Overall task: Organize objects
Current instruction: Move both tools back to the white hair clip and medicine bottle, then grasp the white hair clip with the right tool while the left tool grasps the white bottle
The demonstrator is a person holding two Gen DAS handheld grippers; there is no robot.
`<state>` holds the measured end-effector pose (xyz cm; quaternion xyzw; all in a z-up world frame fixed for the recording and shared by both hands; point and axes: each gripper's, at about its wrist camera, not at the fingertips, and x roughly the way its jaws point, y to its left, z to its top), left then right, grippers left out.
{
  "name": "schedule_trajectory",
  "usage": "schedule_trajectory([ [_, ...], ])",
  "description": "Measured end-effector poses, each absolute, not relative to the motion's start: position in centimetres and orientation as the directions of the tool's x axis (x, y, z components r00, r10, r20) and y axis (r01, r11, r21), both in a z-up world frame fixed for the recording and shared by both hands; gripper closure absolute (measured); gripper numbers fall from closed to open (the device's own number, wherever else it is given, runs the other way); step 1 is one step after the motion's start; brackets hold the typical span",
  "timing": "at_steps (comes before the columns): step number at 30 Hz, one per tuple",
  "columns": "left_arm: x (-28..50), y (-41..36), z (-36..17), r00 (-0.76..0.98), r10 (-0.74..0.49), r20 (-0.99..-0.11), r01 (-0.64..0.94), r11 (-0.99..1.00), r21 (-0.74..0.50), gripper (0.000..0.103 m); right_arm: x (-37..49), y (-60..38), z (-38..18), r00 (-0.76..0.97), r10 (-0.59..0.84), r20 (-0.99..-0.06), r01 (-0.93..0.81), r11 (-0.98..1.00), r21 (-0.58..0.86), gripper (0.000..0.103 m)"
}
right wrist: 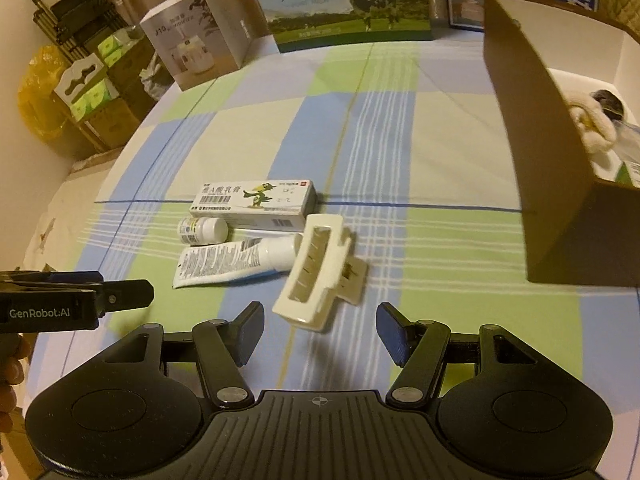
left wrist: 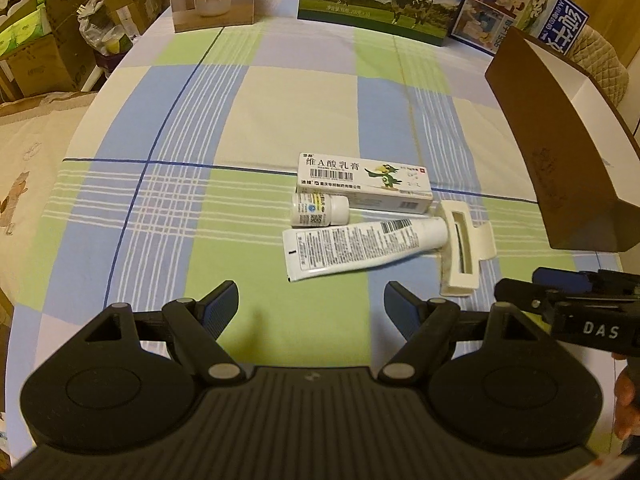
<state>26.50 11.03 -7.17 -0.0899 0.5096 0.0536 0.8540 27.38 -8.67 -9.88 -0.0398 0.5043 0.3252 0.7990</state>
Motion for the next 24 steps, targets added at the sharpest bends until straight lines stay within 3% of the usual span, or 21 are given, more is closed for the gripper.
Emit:
schedule_trajectory([
  [14,30.0,11.5,-9.4,0.445,-0.019,-0.895,-0.152,0.984,-0.097,0.026,29.6,-5.6,-13.3,0.285,0.410,-0.866,-0.555,0.808,0.200,0.043],
  [15,30.2,11.5,-9.5,0.445,-0.021,-0.895,-0.149,0.984,-0.097,0.026,29.7,-5.6,-13.3,0.293,0.404,-0.867,-0.556,0.809,0.189,0.045],
  [17,30.8,11.4,-9.8,0.442,-0.026,-0.897,-0.144,0.985,-0.100,0.026,29.8,-5.7,-13.4,0.308,0.386,-0.869,-0.562,0.811,0.161,0.058],
  [24,32.4,11.4,-10.8,0.437,-0.035,-0.899,-0.127,0.987,-0.100,0.026,31.3,-7.3,-13.3,0.343,0.355,-0.869,-0.526,0.840,0.135,0.060],
])
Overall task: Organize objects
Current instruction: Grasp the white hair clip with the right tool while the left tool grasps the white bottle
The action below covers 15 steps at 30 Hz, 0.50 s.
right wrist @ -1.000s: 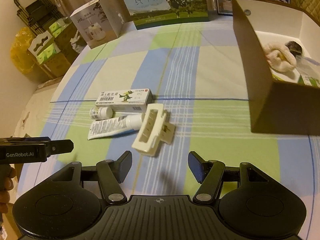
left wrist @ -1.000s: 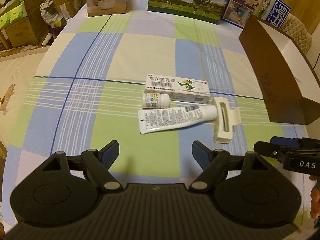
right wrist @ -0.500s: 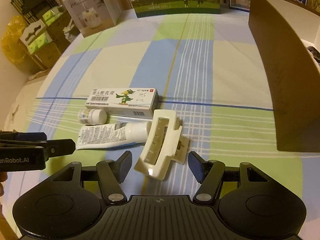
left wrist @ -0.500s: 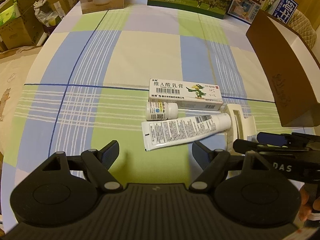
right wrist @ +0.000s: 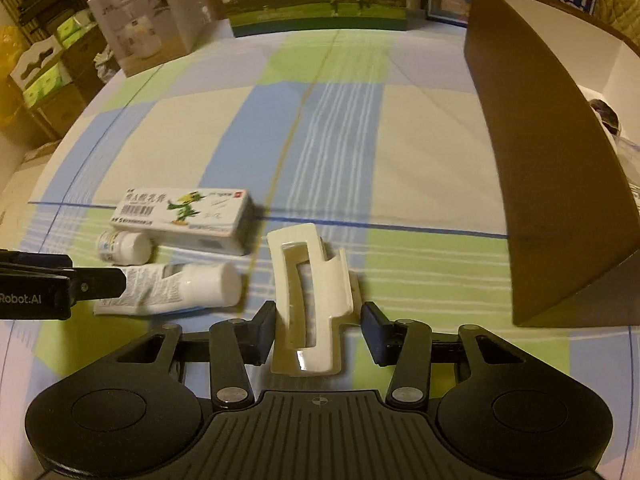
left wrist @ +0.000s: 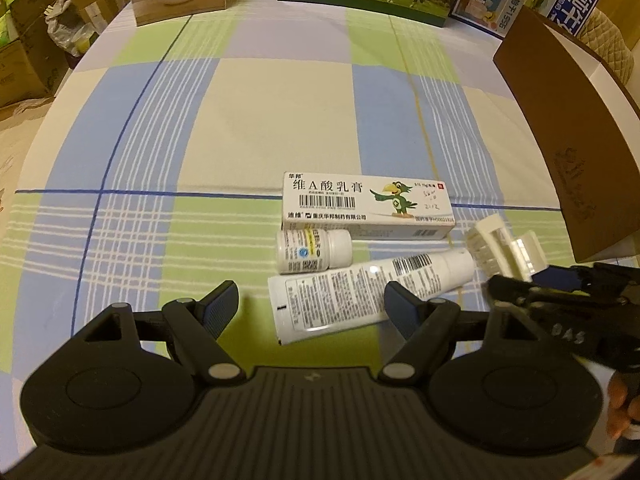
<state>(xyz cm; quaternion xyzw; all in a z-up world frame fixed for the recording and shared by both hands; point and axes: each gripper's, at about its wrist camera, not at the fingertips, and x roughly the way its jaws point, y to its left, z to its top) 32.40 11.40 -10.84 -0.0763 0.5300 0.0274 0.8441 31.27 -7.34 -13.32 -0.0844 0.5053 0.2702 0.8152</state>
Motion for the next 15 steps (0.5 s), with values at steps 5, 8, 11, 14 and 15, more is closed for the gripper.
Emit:
schedule_trajectory([
  [5,33.5,11.6,-11.5,0.438,-0.032,-0.898,-0.125,0.988,-0.096,0.027,32.3,-7.7,-13.3,0.351,0.348,-0.869,-0.504,0.853,0.139,0.060],
  [8,34.2,11.7,-11.9,0.433,-0.029,-0.901,-0.128,0.987,-0.093,0.027,32.7,-7.8,-13.3,0.360,0.351,-0.865,-0.499,0.855,0.140,0.060],
  [11,34.9,11.8,-12.3,0.429,-0.022,-0.903,-0.129,0.988,-0.085,0.030,32.9,-7.7,-13.2,0.374,0.341,-0.863,-0.508,0.853,0.117,0.060],
  [14,35.5,11.8,-12.8,0.423,-0.019,-0.906,-0.125,0.989,-0.080,0.038,33.0,-7.7,-13.2,0.374,0.343,-0.862,-0.515,0.850,0.114,0.060],
  [15,35.6,11.8,-12.9,0.425,-0.021,-0.905,-0.124,0.989,-0.081,0.043,33.1,-7.7,-13.2,0.374,0.344,-0.861,-0.516,0.849,0.114,0.060],
])
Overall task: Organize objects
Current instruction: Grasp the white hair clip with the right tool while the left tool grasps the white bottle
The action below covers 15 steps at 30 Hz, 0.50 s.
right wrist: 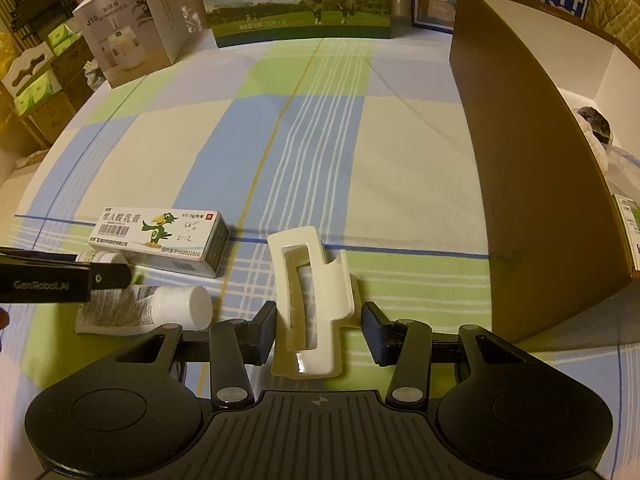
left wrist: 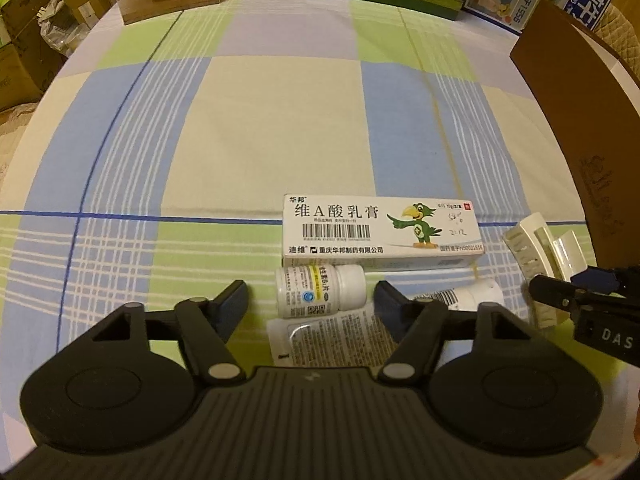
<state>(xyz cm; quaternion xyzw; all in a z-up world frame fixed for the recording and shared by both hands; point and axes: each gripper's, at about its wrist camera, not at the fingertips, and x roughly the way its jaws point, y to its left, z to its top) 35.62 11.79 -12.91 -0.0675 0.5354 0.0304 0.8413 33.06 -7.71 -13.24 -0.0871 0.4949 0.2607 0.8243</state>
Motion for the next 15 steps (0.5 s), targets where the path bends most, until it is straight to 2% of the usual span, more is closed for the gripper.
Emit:
schedule_trajectory([
  [1,35.7,11.8,-12.9,0.432,-0.023,-0.901,-0.121,0.989,-0.083,0.047,33.1,-7.7,-13.2,0.374,0.345,-0.861,-0.518,0.848,0.114,0.060],
  [2,35.7,11.8,-12.9,0.438,-0.020,-0.899,-0.118,0.990,-0.080,0.057,33.1,-7.7,-13.2,0.376,0.346,-0.860,-0.521,0.846,0.113,0.060],
  [3,35.7,11.8,-12.9,0.440,-0.014,-0.898,-0.113,0.991,-0.071,0.060,33.1,-7.7,-13.2,0.377,0.347,-0.859,-0.523,0.845,0.112,0.060],
  [11,35.0,11.9,-12.8,0.455,0.031,-0.890,-0.101,0.995,-0.017,0.061,32.9,-7.3,-13.2,0.393,0.352,-0.850,-0.552,0.829,0.088,0.060],
  [12,34.9,12.0,-12.8,0.454,0.035,-0.890,-0.107,0.994,-0.015,0.061,32.8,-7.3,-13.1,0.399,0.351,-0.847,-0.555,0.828,0.082,0.065],
  [15,34.6,12.6,-12.6,0.452,0.048,-0.891,-0.122,0.992,-0.009,0.061,32.4,-7.4,-13.0,0.410,0.345,-0.845,-0.565,0.823,0.062,0.065],
])
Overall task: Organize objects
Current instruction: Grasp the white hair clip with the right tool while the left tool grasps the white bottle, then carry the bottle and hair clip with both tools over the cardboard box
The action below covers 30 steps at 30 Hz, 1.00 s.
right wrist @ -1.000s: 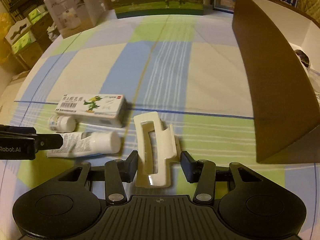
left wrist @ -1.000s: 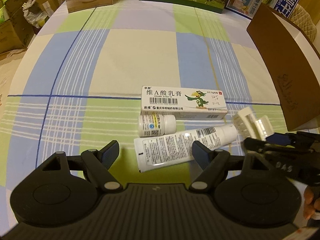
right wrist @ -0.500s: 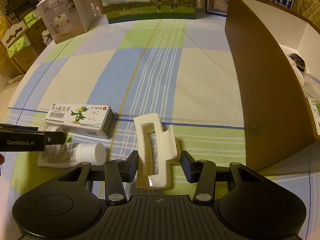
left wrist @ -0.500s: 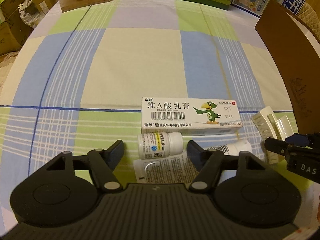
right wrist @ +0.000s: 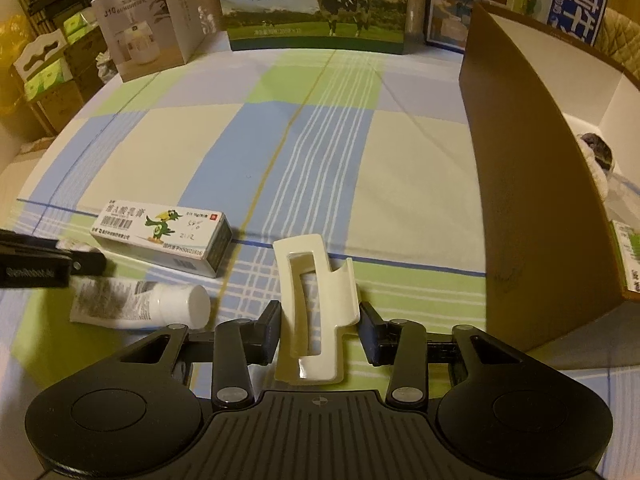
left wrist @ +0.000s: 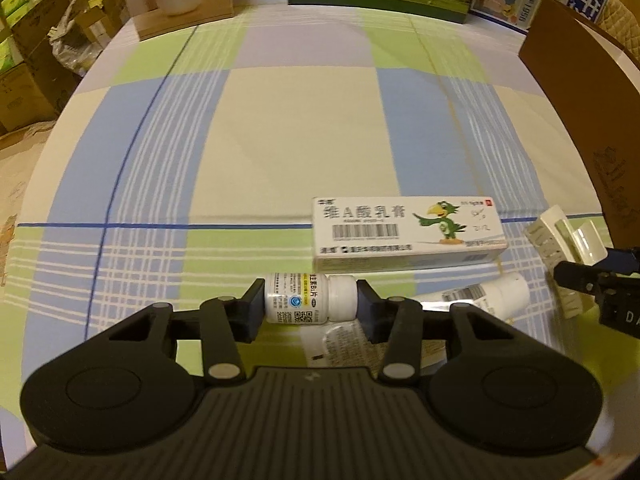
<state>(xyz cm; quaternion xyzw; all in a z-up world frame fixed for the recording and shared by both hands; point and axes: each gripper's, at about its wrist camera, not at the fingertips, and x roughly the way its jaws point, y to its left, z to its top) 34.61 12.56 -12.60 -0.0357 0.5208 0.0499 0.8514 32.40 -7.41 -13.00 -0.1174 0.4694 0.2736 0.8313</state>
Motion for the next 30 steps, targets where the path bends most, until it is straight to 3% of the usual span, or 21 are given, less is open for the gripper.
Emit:
schedule_trajectory([
  [15,31.7,11.4,-9.0,0.499,0.030,-0.866,-0.115,0.993,-0.032,0.061,29.6,-9.2,-9.1,0.404,0.423,-0.811,-0.580,0.804,0.130,0.065],
  [30,28.5,4.3,-4.0,0.564,-0.113,-0.818,0.052,0.994,-0.101,0.061,26.2,-16.6,-4.8,0.420,0.474,-0.774,-0.499,0.833,0.240,0.065],
])
